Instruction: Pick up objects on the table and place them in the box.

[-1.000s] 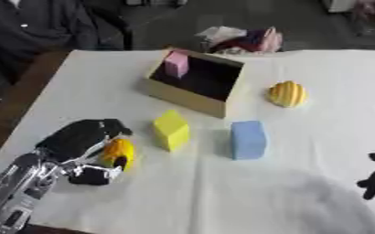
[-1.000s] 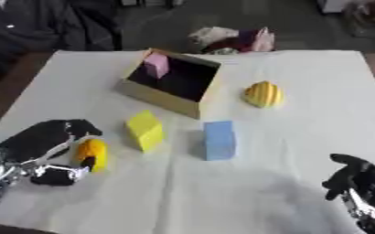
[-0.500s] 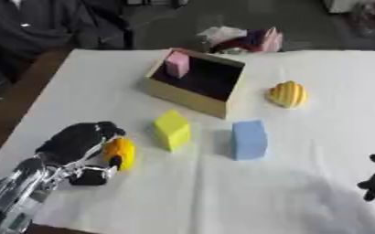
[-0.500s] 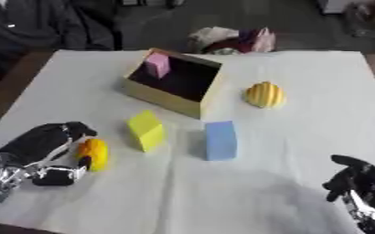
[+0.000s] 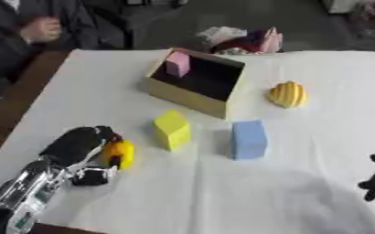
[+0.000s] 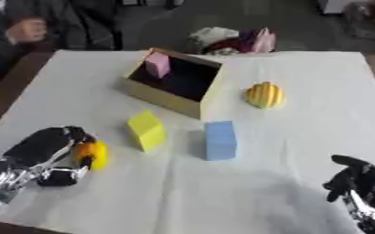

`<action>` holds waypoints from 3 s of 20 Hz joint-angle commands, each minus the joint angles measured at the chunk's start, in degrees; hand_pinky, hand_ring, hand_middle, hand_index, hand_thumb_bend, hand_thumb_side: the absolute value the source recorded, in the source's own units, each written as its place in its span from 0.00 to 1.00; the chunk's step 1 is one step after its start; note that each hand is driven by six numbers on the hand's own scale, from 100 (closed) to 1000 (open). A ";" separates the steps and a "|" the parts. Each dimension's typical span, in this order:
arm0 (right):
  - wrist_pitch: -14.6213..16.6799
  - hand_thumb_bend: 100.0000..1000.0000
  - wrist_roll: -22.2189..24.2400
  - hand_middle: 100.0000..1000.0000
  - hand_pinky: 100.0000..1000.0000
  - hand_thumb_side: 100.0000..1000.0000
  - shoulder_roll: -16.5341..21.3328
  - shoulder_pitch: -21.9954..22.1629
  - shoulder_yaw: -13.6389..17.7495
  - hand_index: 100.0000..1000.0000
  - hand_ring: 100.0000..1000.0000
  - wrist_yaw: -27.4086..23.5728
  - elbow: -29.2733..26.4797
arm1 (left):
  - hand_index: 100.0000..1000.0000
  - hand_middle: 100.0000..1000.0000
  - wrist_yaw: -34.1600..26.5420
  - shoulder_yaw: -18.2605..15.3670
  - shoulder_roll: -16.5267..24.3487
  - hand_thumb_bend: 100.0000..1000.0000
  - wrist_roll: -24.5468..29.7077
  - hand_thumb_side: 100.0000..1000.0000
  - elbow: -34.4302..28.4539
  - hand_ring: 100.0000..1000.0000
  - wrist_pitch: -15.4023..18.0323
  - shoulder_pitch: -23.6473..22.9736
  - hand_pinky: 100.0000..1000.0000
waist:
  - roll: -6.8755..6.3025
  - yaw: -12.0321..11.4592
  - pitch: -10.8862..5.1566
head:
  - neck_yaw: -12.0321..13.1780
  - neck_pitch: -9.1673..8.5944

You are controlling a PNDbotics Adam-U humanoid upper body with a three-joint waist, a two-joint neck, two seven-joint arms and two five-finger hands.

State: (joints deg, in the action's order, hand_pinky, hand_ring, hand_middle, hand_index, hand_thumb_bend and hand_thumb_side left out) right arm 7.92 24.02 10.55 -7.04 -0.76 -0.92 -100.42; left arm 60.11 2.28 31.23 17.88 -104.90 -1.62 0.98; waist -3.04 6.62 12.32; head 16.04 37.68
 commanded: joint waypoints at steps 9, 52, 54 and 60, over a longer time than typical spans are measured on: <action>-0.09 0.00 -0.59 0.44 0.65 0.35 1.20 -0.06 0.14 0.81 0.40 0.33 -0.61 | 0.46 0.24 -11.91 -2.36 6.41 0.00 -11.16 0.16 -9.49 0.25 0.01 6.81 0.49 | 0.01 -0.13 -1.07 | 0.16 -0.26; -0.11 0.00 0.64 0.45 0.65 0.37 0.51 -0.06 -1.18 0.81 0.40 -0.52 -0.31 | 0.87 0.76 -21.58 8.72 7.82 0.00 -3.46 0.17 34.41 0.75 10.04 46.41 0.82 | 0.67 4.12 -0.89 | 2.49 -0.44; -0.10 0.00 0.49 0.45 0.65 0.37 0.63 -0.07 -1.02 0.81 0.40 -0.43 -0.35 | 0.86 0.74 -27.14 9.53 10.49 0.00 -0.31 0.17 27.38 0.74 13.56 44.60 0.82 | 0.47 4.00 -0.85 | 2.24 -0.37; -0.08 0.00 0.27 0.45 0.65 0.37 1.12 -0.21 -0.85 0.81 0.40 -0.13 -0.47 | 0.90 0.80 -31.97 11.64 20.85 0.14 13.82 0.33 4.57 0.80 21.69 35.99 0.82 | -0.32 3.82 -0.68 | 1.66 -0.26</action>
State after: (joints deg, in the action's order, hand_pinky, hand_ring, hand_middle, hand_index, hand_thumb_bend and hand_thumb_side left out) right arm 7.76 24.41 10.81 -6.59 -1.92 -1.15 -99.96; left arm 28.63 13.97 48.32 29.24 -95.91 18.91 36.50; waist -3.47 10.52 12.34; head 17.91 37.73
